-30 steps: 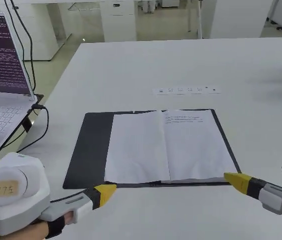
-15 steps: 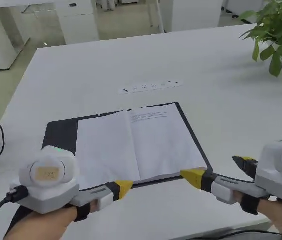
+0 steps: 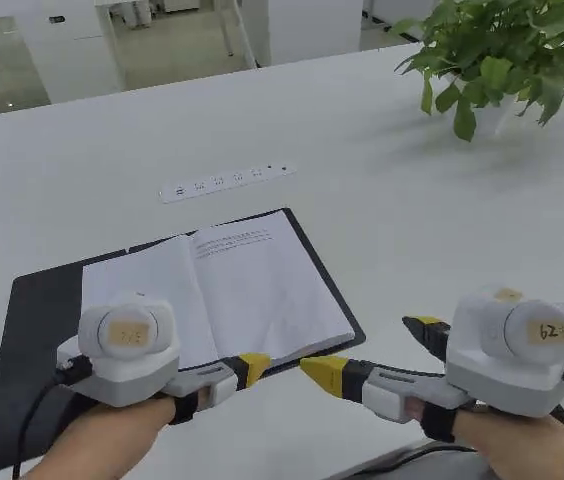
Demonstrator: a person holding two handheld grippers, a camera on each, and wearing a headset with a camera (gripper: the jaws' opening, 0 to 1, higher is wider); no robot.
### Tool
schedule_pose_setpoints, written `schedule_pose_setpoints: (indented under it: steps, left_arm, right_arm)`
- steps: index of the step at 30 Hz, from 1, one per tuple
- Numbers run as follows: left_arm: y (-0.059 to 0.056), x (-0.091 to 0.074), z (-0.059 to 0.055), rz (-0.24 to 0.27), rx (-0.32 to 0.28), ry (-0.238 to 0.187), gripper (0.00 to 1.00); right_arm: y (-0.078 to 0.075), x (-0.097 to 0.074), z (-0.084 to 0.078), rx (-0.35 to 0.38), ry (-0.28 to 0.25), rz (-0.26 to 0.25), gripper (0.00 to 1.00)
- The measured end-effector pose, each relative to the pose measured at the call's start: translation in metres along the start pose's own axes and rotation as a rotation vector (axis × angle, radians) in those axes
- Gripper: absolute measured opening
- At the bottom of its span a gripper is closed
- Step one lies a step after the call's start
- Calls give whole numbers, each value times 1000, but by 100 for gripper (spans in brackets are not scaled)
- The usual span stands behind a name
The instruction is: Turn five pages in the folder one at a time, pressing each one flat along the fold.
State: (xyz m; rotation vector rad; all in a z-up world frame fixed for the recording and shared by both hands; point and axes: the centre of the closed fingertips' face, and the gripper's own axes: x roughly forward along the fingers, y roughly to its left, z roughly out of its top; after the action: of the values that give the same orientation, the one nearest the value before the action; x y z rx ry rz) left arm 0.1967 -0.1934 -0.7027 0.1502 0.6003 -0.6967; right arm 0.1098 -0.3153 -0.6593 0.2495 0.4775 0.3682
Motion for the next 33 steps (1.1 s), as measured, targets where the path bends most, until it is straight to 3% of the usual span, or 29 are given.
schedule_pose_setpoints:
  steps: [7, 18, 29, 31, 33]
  left_arm:
    - [-14, 33, 3, -30, 21, 19, 91]
    - [-30, 80, 5, -38, 29, 9, 84]
    - [-30, 117, 6, 23, -13, -31, 77]
    - [-30, 123, 1, 45, -7, -20, 75]
    - [-29, 128, -12, 64, -10, 13, 72]
  right_arm:
    - [-4, 0, -3, 17, 1, -9, 90]
    - [-11, -5, -12, 63, -1, -5, 86]
    - [-18, -10, -9, 108, -35, -19, 83]
    - [-18, -10, -11, 110, -29, -18, 83]
    - [-18, -10, -12, 113, -27, -19, 82]
